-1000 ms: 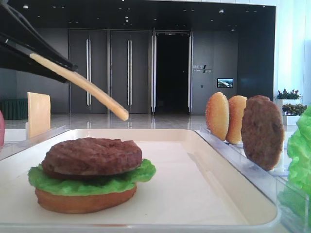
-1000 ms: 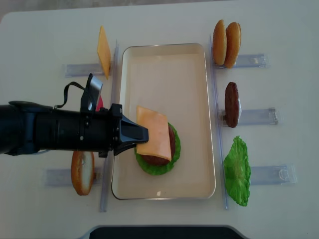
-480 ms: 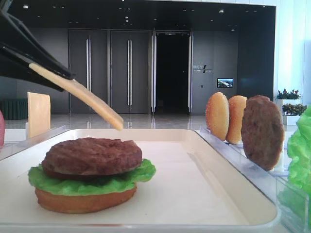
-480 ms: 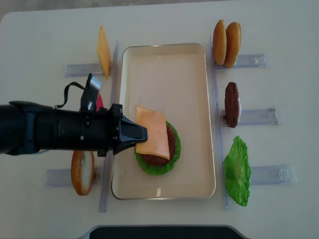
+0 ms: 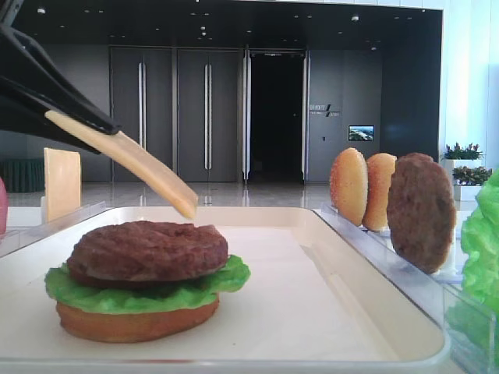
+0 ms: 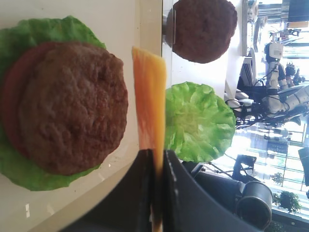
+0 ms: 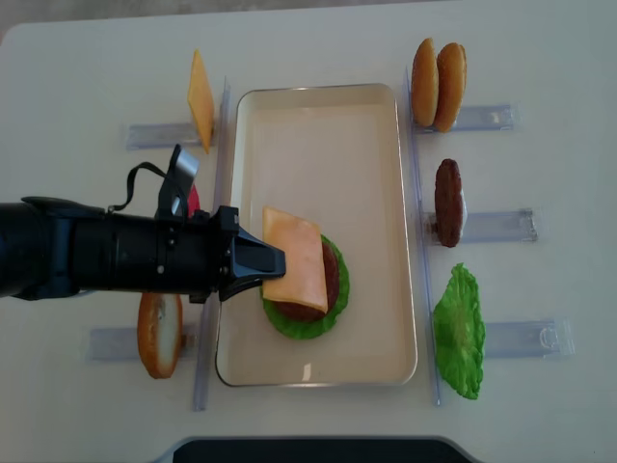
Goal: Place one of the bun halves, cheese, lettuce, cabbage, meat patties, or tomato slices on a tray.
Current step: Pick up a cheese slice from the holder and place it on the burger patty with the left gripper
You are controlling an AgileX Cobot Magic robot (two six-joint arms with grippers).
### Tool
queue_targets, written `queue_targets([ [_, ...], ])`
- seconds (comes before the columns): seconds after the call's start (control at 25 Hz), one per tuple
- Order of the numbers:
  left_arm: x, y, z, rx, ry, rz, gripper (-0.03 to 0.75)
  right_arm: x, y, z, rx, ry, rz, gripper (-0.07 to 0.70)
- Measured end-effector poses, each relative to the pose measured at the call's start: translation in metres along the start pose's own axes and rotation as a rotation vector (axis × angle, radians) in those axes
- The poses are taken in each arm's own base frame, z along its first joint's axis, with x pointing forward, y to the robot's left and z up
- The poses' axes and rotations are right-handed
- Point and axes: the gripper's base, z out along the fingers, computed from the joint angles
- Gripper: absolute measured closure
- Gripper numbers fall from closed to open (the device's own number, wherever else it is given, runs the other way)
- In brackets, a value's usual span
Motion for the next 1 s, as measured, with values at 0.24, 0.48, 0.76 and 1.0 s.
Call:
queue_targets([
  [0.24,-0.0001,0.0002,0.0,-0.002,-0.002,0.013,0.692,0.0,0.0,0.0,0.0,0.0,0.006,0.097],
  [0.48,-0.0026,-0.0015,0.0,0.016,-0.029,0.024,0.692,0.0,0.0,0.0,0.0,0.0,0.0,0.097],
  [0.76,-0.0025,-0.0021,-0.0001,0.023,-0.028,0.028,0.692,0.0,0.0,0.0,0.0,0.0,0.0,0.097],
  [1.0,0.0,-0.0013,0.0,0.018,-0.005,0.042,0.692,0.0,0.0,0.0,0.0,0.0,0.0,0.097],
])
